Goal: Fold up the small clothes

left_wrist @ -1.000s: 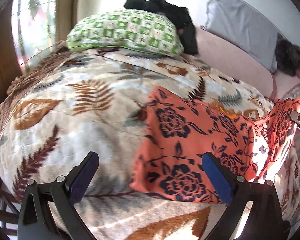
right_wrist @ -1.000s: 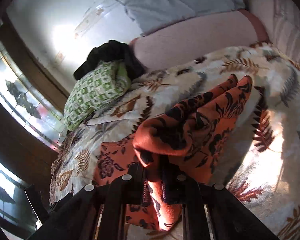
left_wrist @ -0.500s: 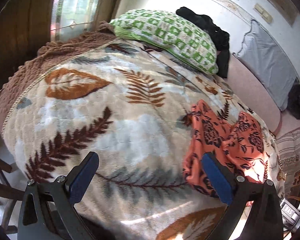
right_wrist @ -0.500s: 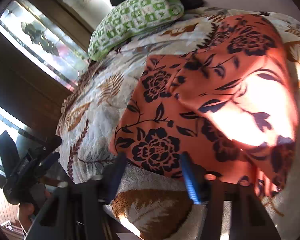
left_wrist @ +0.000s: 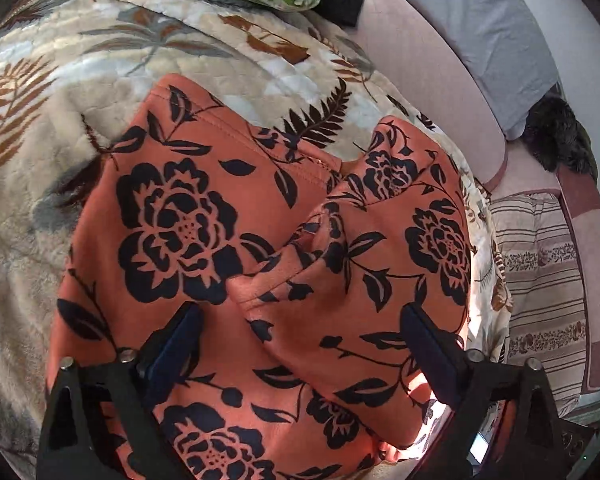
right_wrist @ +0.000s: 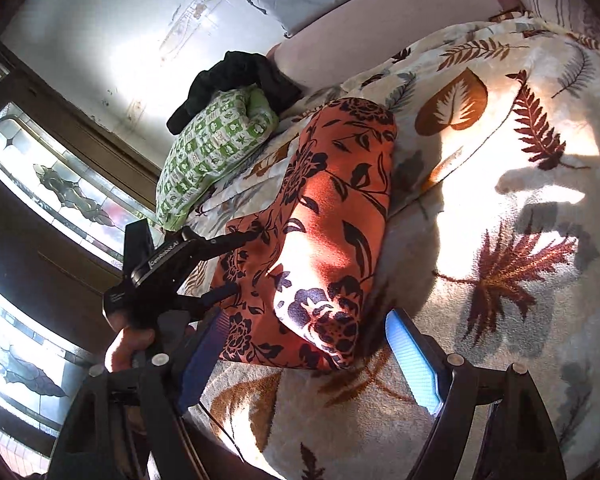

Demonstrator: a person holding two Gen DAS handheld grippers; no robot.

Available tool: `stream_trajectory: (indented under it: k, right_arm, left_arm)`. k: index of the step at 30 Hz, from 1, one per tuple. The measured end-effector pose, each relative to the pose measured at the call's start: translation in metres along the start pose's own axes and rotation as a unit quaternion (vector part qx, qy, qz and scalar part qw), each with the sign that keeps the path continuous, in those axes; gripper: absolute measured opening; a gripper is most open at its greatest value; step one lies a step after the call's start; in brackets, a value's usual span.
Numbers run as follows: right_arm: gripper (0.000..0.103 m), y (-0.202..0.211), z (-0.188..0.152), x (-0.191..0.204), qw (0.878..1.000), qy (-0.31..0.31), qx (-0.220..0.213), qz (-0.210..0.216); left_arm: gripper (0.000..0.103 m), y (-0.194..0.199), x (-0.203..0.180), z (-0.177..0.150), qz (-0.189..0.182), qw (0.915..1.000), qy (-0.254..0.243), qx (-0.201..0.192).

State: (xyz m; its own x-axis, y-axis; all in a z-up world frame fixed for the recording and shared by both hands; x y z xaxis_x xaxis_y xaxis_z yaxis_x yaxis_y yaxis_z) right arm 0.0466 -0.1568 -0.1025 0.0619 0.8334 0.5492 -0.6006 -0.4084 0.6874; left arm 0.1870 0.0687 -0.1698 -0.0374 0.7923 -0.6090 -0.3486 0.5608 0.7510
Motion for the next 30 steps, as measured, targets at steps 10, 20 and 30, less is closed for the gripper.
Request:
stream_trajectory:
  k: [10,20,30]
  right_arm:
    - [0.083,-0.002,0.005,-0.041,0.998,-0.056,0.002,-0.007]
    - [0.083,-0.037,0.015,-0.008,0.998,-0.038,0.050,0.003]
    - [0.084,-0.059,0.022,0.041,0.998,0.014,0.064,0.003]
  left_arm:
    - [0.006,0.108,-0.056,-0.015,-0.013,0.9808,-0.095,-0.169]
    - [0.012,0.074,0.098,-0.075,0.007,0.9897,0.089,-0.112]
    - [0.007,0.101,0.070,-0.080,0.022,0.9884,0.031,-0.147]
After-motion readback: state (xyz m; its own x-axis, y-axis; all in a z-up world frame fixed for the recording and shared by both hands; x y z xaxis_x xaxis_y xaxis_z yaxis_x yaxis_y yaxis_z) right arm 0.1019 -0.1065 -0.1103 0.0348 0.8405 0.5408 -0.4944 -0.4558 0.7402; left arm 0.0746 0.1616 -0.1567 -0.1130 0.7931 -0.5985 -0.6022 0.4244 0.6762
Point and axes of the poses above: each gripper's, at about its wrist camera, not at the fingertips, and y roughly against the way its jaws point, x to its left, z to its top, the point moved 4 cm from there along -y, roughly the way its jaws point, and after that the axes turned 4 degrees about -z, right-handed, at the moved point
